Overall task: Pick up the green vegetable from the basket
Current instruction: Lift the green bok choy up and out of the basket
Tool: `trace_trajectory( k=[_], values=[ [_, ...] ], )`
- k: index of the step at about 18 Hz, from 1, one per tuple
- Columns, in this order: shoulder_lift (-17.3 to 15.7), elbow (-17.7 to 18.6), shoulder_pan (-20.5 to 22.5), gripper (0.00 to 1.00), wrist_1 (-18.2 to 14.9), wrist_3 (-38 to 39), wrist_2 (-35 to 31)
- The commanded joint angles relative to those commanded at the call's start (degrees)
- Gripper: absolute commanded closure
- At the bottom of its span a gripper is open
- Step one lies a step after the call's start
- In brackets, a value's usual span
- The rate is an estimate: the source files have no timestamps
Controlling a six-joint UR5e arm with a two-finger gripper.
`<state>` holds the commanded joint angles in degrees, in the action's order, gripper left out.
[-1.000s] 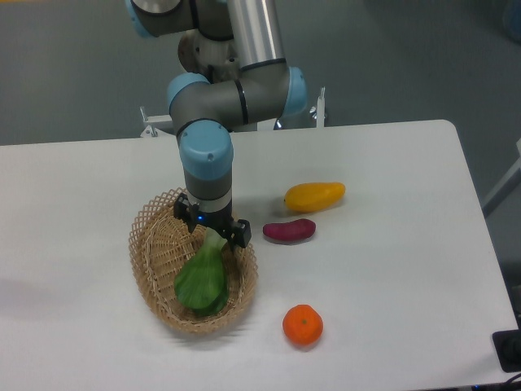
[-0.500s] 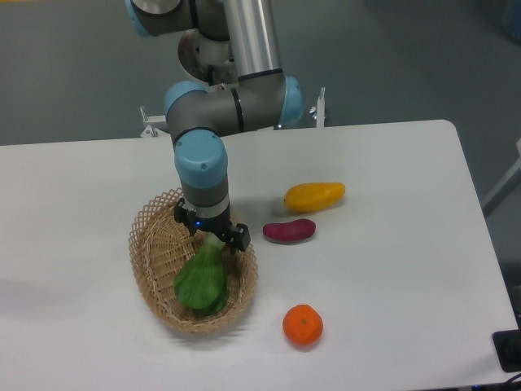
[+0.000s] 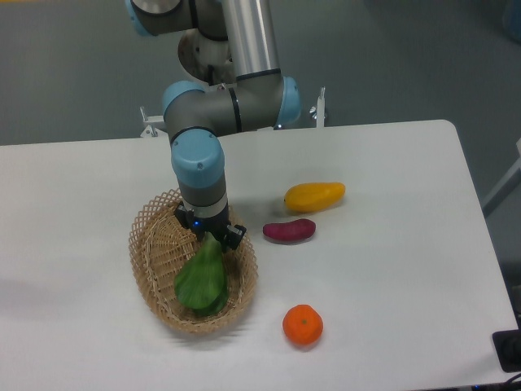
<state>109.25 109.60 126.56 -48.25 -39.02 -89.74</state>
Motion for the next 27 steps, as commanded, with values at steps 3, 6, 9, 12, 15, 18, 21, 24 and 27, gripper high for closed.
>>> trace_trajectory(
  k=[3,6,9,12,15,18,21,24,27],
  values=[
    [-0.1,-0.2,0.0,0.68,0.0,-0.1,0.0],
    [-0.3,-0.4,0.0,0.69,0.0,-0.3,0.0],
    [-0.7,-0.7,0.2,0.69,-0.1,-0.4,0.1],
    [-2.7,-2.4,0.7,0.69,-0.5,-1.1,0.5],
    [-4.0,-5.0,2.4,0.69,-1.6,-3.2,0.5],
    [-5.4,-7.5,5.6,0.69,-3.4,-6.4,0.8],
    [-5.7,-11.3,10.5,0.69,-7.9,-11.1,3.3],
    [-5.6,-15.0,15.9,0.69,-12.2,-17.4,5.2],
    [-5.7,-18.1,21.6,0.69,-16.4,-27.3,6.8]
  ],
)
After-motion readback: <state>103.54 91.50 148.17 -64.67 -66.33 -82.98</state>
